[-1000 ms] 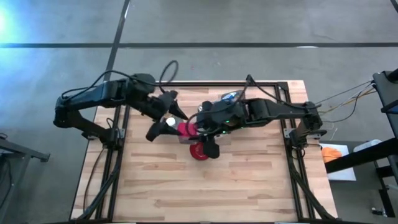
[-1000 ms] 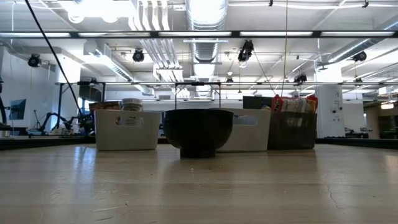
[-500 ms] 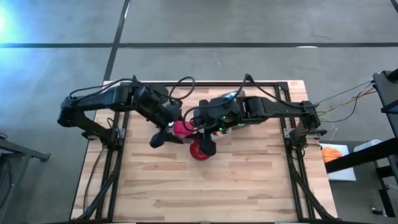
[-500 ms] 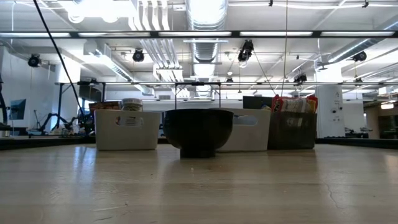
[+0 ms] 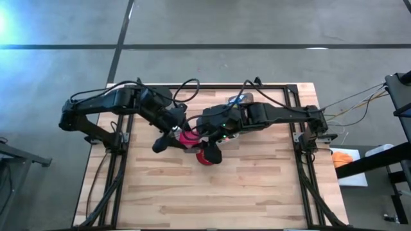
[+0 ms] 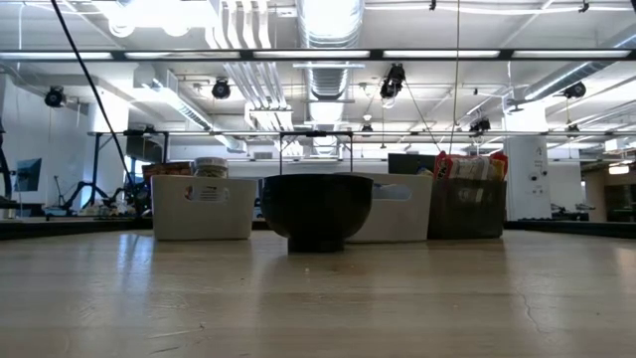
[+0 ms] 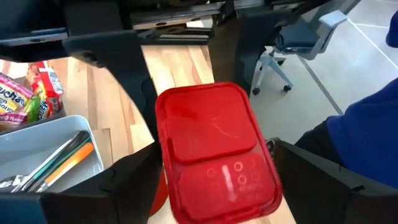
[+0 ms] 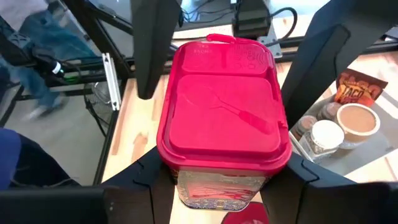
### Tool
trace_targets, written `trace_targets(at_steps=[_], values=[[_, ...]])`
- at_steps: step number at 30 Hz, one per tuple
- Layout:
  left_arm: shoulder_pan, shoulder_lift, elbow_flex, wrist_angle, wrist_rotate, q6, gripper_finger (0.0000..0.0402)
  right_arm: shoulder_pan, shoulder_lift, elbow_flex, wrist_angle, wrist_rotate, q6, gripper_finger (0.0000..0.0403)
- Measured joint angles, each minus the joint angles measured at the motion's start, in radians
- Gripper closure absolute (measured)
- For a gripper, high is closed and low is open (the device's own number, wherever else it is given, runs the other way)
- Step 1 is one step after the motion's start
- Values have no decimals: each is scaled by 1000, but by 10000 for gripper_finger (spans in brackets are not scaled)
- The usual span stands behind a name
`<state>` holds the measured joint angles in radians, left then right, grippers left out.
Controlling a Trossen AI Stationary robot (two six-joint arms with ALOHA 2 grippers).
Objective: Pick & Place Food Item
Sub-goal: Put the red seasoning can into the left white bin
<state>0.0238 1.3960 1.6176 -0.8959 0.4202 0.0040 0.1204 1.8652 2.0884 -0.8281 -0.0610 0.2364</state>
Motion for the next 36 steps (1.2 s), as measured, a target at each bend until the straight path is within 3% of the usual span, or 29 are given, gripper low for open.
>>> trace_targets(at_steps=[6, 13, 32, 36], values=[[0, 3, -2, -23, 2, -2, 104, 0, 0, 0, 12, -22, -2, 232], [0, 7, -2, -35, -5, -16, 197, -2, -1, -17, 18, -19, 23, 232], [-3, 7, -1, -36, -1, -38, 197, -1, -3, -22, 37, -27, 37, 232], [-3, 8, -1, -43, 2, -36, 197, -1, -2, -22, 41, -28, 33, 174]])
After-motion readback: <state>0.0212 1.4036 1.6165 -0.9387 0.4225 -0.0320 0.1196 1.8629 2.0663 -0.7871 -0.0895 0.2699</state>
